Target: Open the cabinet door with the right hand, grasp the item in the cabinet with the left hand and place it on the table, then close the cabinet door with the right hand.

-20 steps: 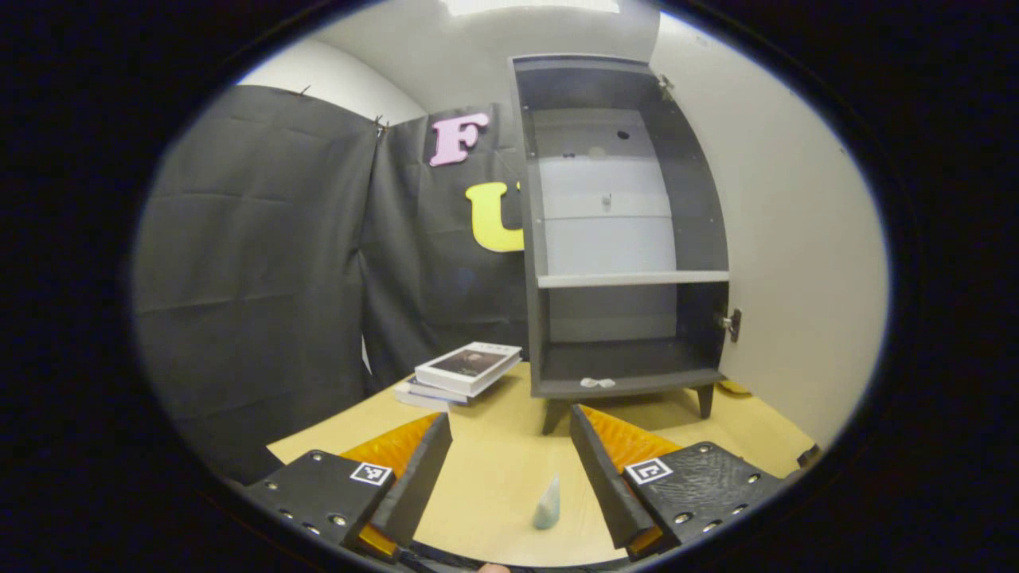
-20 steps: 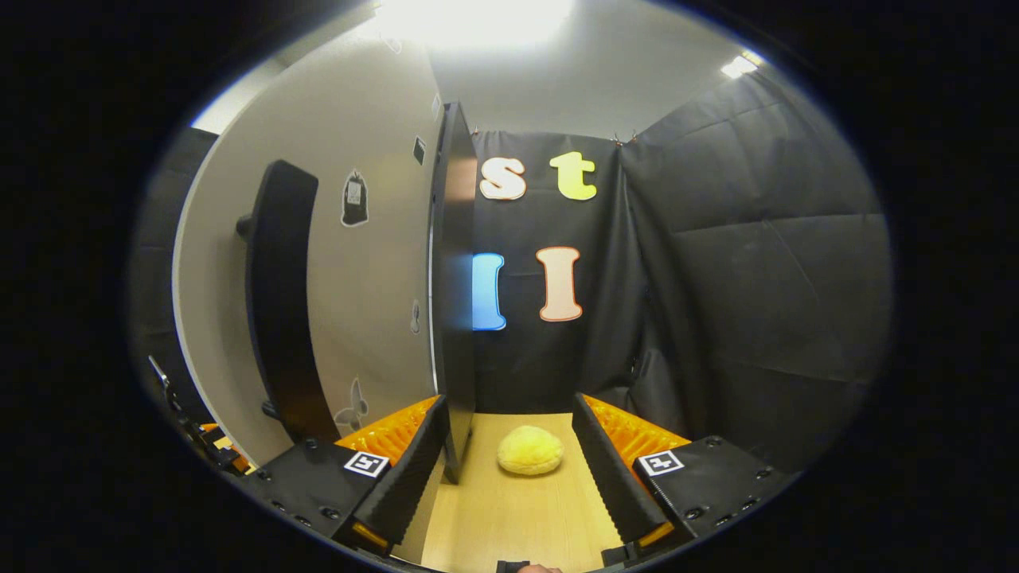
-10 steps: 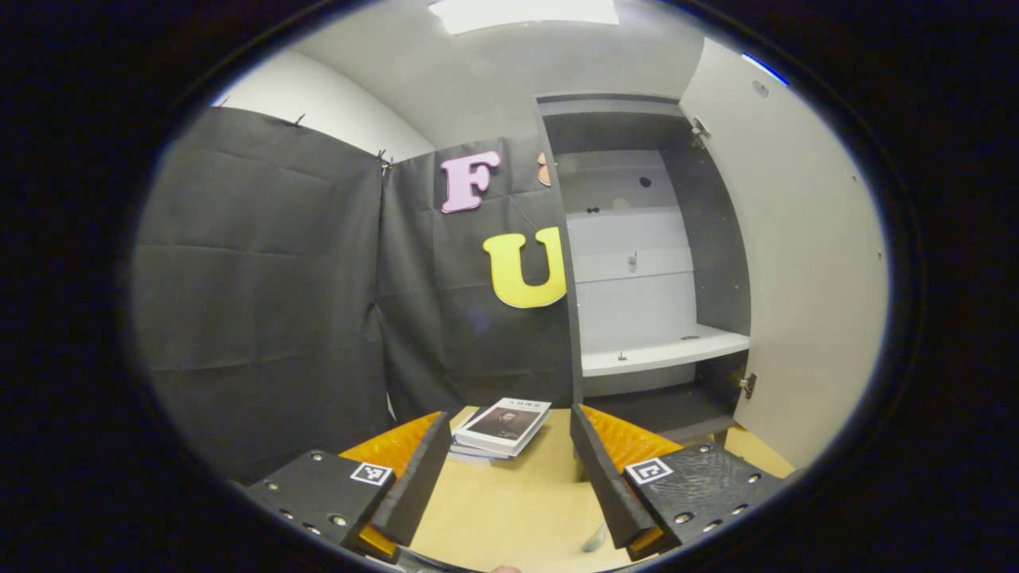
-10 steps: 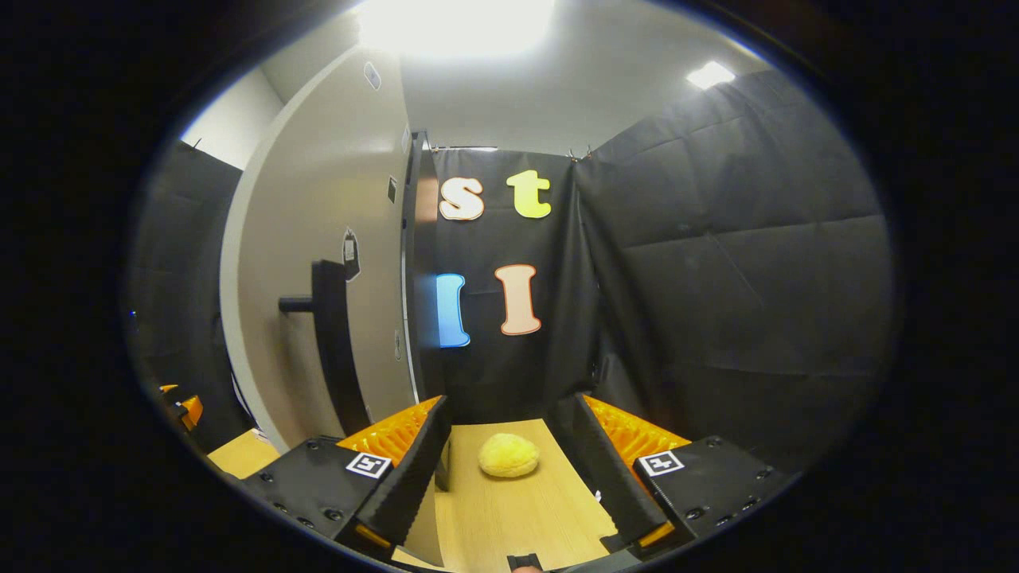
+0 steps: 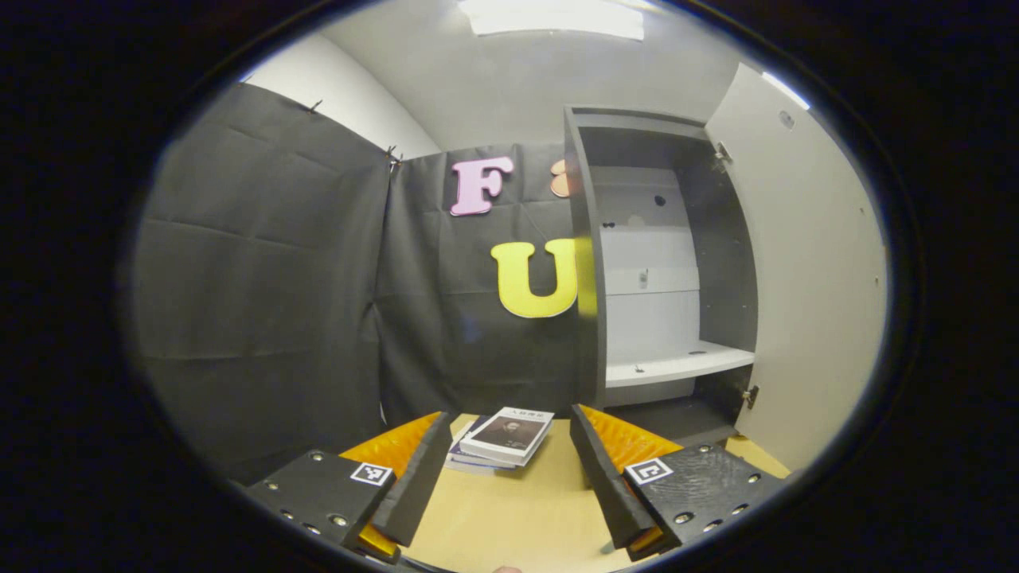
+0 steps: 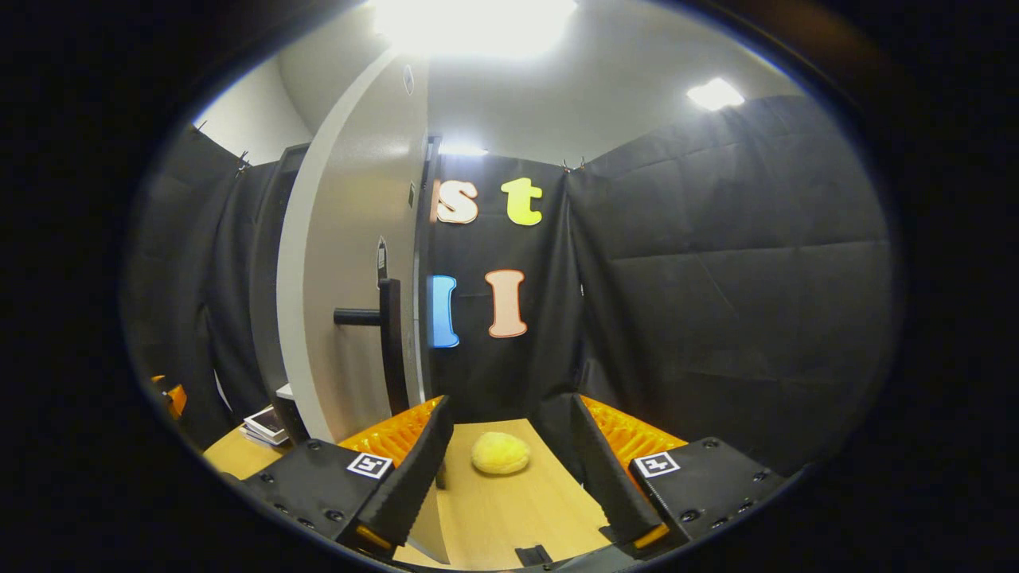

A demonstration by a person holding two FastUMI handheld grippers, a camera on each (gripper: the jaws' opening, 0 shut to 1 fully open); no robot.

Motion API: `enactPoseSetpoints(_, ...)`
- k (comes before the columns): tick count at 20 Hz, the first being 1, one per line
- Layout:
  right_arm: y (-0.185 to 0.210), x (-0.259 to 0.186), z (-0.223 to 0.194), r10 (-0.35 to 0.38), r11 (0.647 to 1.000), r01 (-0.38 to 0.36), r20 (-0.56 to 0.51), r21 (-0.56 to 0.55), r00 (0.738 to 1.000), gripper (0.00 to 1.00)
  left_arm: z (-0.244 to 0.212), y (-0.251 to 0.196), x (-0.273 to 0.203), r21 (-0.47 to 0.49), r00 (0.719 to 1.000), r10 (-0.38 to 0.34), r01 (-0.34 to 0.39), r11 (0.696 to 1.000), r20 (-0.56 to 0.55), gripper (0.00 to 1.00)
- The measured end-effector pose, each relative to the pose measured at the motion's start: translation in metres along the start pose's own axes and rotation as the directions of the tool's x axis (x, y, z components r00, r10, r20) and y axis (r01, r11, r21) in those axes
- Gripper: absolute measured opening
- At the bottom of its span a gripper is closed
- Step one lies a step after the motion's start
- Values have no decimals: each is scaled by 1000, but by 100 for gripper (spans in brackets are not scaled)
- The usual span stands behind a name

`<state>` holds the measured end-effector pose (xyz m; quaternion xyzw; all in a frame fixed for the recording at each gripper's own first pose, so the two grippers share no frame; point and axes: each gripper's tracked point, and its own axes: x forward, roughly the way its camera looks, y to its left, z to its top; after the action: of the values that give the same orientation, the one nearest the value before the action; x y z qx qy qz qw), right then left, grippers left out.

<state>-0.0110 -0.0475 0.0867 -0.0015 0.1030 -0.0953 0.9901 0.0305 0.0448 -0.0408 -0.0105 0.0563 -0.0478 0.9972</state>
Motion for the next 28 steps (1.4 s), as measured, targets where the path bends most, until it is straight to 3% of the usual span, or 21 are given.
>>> enactPoseSetpoints(1,8,-2,-1,8,1000,-8,0,2,1000,95,0,7,1,2,1000,-1,1,1000,1,90)
enactPoseSetpoints(3,26,-7,0,22,1000,-22,9,17,1000,89,-2,20,3,6,1000,-6,6,1000,6,90)
enactPoseSetpoints(4,52,-5,-5,29,999,-29,11,24,1000,94,-4,28,3,8,1000,-6,6,1000,7,90)
enactPoseSetpoints(6,71,-10,-5,43,999,-43,13,31,999,89,-8,38,2,8,1000,-12,12,1000,-1,90)
enactPoseSetpoints(8,89,-15,-6,58,998,-59,9,22,998,94,-10,49,3,8,1000,-11,11,1000,-2,90)
enactPoseSetpoints(10,103,-14,-5,72,997,-72,10,4,997,89,-8,60,2,9,1000,-5,5,1000,5,90)
enactPoseSetpoints(11,93,-17,1,81,997,-81,12,-1,997,89,-7,65,2,10,1000,-1,1,1000,9,90)
enactPoseSetpoints(15,120,-15,2,135,991,-135,8,5,991,89,-7,83,-1,18,1000,17,-17,1000,17,90)
enactPoseSetpoints(16,127,-14,2,152,988,-152,6,7,988,94,-7,86,-2,21,1000,23,-24,1000,18,90)
enactPoseSetpoints(17,135,-11,1,170,985,-170,5,7,986,90,-7,91,-4,22,999,31,-31,999,19,91)
enactPoseSetpoints(18,145,-10,0,188,982,-188,4,4,982,94,-8,95,-5,22,999,36,-37,999,20,90)
enactPoseSetpoints(19,146,-7,1,207,978,-207,5,-1,978,90,-9,99,-6,21,999,43,-44,999,19,90)
enactPoseSetpoints(23,188,0,3,282,959,-282,12,-14,959,90,-13,117,-11,16,998,69,-70,997,9,90)
enactPoseSetpoints(28,244,19,2,383,924,-383,18,10,924,90,-15,128,-20,33,996,87,-87,996,-1,90)
